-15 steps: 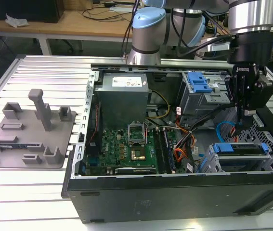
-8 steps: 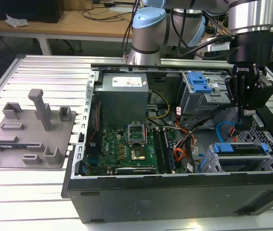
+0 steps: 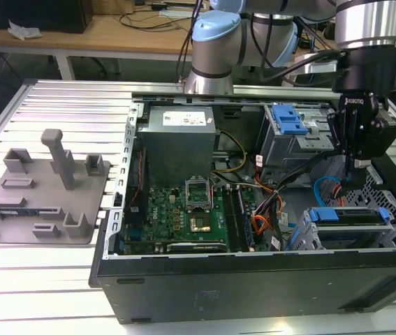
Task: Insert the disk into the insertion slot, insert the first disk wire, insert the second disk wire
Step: 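Insert the first disk wire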
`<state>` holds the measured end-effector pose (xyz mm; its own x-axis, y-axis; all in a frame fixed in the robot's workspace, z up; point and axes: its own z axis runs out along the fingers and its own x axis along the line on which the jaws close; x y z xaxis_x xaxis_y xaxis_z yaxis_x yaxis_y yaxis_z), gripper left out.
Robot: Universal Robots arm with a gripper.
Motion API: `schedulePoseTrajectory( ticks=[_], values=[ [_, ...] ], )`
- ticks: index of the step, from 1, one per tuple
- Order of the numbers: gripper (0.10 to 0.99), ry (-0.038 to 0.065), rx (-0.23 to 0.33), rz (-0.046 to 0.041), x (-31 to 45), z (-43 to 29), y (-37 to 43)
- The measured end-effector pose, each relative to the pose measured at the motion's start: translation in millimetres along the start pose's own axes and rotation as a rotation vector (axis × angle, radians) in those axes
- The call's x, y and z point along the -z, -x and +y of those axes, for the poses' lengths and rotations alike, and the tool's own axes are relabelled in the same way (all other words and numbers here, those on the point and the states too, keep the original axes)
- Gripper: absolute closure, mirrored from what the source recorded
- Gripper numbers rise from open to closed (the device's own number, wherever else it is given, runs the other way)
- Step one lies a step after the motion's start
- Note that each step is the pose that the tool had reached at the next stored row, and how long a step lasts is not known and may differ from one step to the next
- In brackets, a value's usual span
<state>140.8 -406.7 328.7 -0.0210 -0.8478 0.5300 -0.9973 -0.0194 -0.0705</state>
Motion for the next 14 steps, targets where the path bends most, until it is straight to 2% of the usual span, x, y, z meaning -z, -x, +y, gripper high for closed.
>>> schedulePoseTrajectory(
  ticks=[1, 2, 4, 5, 7, 8, 10, 11, 13, 14],
  values=[
    [0.925, 0.015, 0.007, -0.0001, 0.0, -0.1, 0.1],
    [0.925, 0.035, 0.017, -0.0004, -0.1, -0.5, 0.3],
    [0.925, 0.062, 0.034, -0.0011, -0.5, -4.5, 0.5],
    [0.925, 0.066, 0.037, -0.0011, -0.7, -7.7, 0.6],
    [0.925, 0.068, 0.038, -0.0012, -1.3, -16.0, 0.8],
    [0.925, 0.068, 0.038, -0.0012, -1.8, -22.3, 0.9],
    [0.925, 0.071, 0.040, -0.0017, -2.4, -27.2, 0.5],
    [0.925, 0.074, 0.041, -0.0053, -2.9, -28.6, -0.1],
    [0.925, 0.075, 0.041, -0.0280, -4.5, -28.6, -2.8],
    [0.925, 0.075, 0.040, -0.0363, -5.1, -28.6, -3.8]
  ],
)
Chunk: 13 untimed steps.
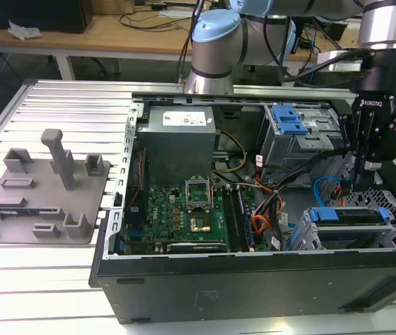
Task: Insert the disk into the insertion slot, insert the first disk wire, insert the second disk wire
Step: 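Insert the first disk wire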
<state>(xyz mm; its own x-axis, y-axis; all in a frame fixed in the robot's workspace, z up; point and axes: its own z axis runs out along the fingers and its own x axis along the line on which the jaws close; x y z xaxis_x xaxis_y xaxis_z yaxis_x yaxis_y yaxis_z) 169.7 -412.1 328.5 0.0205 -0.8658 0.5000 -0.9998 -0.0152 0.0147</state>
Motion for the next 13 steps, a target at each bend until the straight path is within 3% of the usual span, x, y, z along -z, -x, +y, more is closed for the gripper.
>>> schedulePoseTrajectory(
  ticks=[2, 6, 7, 10, 13],
  values=[
    [0.925, 0.000, -0.001, -0.0170, -0.5, 0.0, -1.7],
    [0.925, 0.001, -0.003, -0.0642, 0.1, 0.1, -4.6],
    [0.925, 0.000, -0.003, -0.0955, 0.1, 0.2, -5.8],
    [0.925, -0.001, -0.003, -0.1488, 0.4, 0.2, -8.5],
    [0.925, 0.009, -0.002, -0.1811, 3.3, 0.4, -15.4]
  ],
)
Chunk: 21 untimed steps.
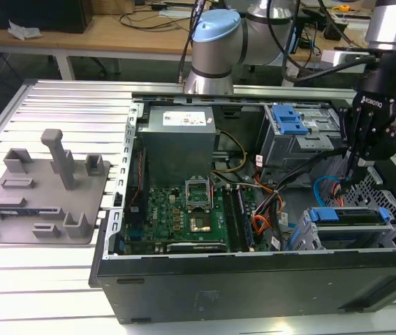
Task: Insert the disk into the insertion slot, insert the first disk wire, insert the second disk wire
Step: 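Insert the first disk wire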
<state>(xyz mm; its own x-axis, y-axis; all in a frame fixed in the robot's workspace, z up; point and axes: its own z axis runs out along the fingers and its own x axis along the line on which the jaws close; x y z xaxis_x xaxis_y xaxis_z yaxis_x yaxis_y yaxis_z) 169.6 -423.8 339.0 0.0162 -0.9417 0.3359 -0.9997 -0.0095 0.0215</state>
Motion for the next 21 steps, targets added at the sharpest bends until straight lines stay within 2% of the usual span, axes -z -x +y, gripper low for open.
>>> schedulePoseTrajectory(
  ticks=[1, 3, 7, 9, 10, 12, 13, 14, 15, 18, 19, 21],
  values=[
    [0.925, 0.005, -0.003, -0.0059, 1.2, 0.0, -2.2],
    [0.925, 0.011, -0.017, -0.0066, 1.9, 0.0, -4.4],
    [0.925, 0.037, -0.058, -0.0076, 3.9, -0.1, -8.7],
    [0.925, 0.063, -0.077, -0.0079, 3.3, -1.2, -13.9],
    [0.925, 0.072, -0.078, -0.0086, 2.7, -3.4, -16.1],
    [0.925, 0.073, -0.078, -0.0245, 2.3, -4.5, -17.1],
    [0.925, 0.074, -0.079, -0.0397, 2.2, -4.8, -17.6],
    [0.925, 0.074, -0.079, -0.0482, 2.1, -5.0, -17.8],
    [0.925, 0.075, -0.079, -0.0639, 2.0, -5.3, -18.3],
    [0.925, 0.076, -0.080, -0.0909, 4.0, -5.7, -22.7],
    [0.925, 0.077, -0.080, -0.0966, 5.2, -5.9, -25.5],
    [0.925, 0.077, -0.081, -0.0967, 3.8, -6.4, -29.4]
  ],
)
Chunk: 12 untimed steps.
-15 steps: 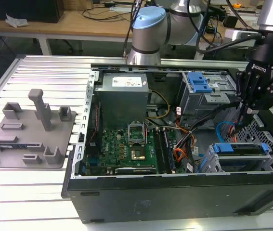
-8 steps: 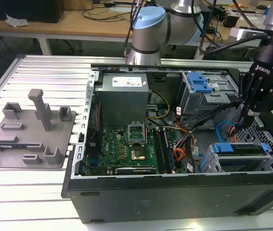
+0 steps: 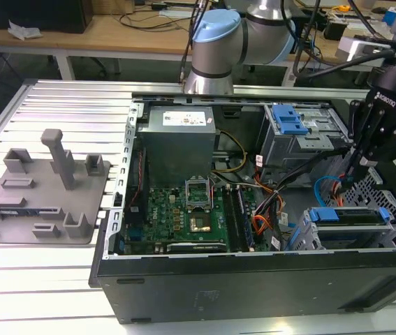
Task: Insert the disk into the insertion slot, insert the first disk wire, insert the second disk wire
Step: 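Insert the first disk wire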
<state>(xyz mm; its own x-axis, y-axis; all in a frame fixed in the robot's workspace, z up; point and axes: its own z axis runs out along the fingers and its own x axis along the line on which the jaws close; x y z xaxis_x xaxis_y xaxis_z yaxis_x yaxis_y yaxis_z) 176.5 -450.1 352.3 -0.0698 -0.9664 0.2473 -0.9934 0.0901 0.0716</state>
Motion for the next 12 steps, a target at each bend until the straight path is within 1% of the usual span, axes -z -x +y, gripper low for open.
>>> schedulePoseTrajectory(
  ticks=[2, 8, 10, 12],
  values=[
    [0.925, 0.000, 0.000, -0.0001, -1.1, -0.9, -4.7],
    [0.925, 0.001, 0.000, -0.0064, -4.5, -4.8, -18.2],
    [0.925, 0.001, 0.000, -0.0104, -5.5, -6.1, -22.7],
    [0.925, 0.002, -0.001, -0.0165, -6.5, -6.8, -26.0]
  ],
)
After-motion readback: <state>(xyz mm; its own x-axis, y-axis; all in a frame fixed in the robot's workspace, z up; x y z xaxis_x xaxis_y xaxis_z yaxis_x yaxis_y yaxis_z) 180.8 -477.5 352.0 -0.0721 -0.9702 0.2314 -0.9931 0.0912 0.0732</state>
